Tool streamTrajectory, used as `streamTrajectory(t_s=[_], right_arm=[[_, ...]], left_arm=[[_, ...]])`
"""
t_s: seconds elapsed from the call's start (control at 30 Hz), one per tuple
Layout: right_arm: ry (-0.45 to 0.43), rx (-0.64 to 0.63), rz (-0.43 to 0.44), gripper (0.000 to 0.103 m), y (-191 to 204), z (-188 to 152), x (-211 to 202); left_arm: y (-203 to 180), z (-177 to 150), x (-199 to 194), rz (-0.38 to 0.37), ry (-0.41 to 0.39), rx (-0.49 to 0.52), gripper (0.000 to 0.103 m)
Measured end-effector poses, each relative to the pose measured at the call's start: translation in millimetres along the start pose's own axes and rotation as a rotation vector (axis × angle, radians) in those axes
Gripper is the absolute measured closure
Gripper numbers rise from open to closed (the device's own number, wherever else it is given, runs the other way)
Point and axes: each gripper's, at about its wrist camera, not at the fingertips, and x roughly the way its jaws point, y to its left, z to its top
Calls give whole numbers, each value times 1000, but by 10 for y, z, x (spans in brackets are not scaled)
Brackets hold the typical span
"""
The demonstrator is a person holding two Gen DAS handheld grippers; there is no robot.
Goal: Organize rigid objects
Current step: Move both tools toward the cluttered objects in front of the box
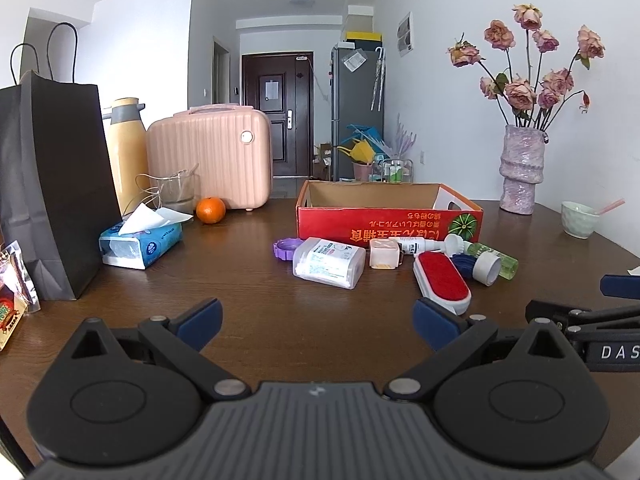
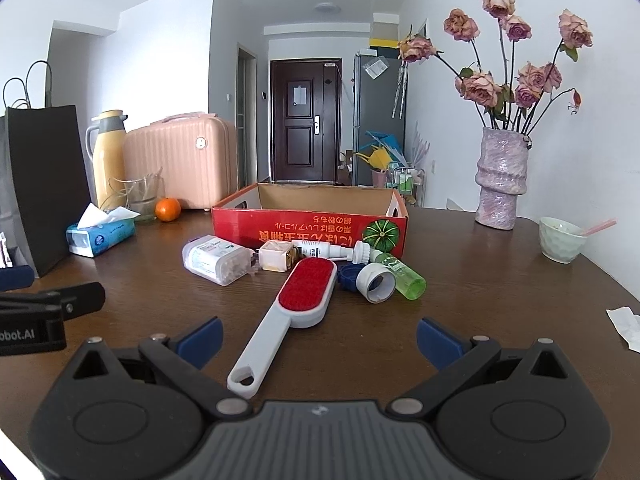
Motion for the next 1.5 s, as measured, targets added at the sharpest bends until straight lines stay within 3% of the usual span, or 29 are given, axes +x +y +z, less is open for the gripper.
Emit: streamTrajectory(t_s=[1.03, 1.5], right_arm=[[88, -18, 2, 0, 47, 382, 885], [170, -56, 9, 0, 135, 528, 1463]], left_arm=[[106, 414, 832, -4, 50, -7, 0], [194, 531, 1309, -2, 90, -10, 0]])
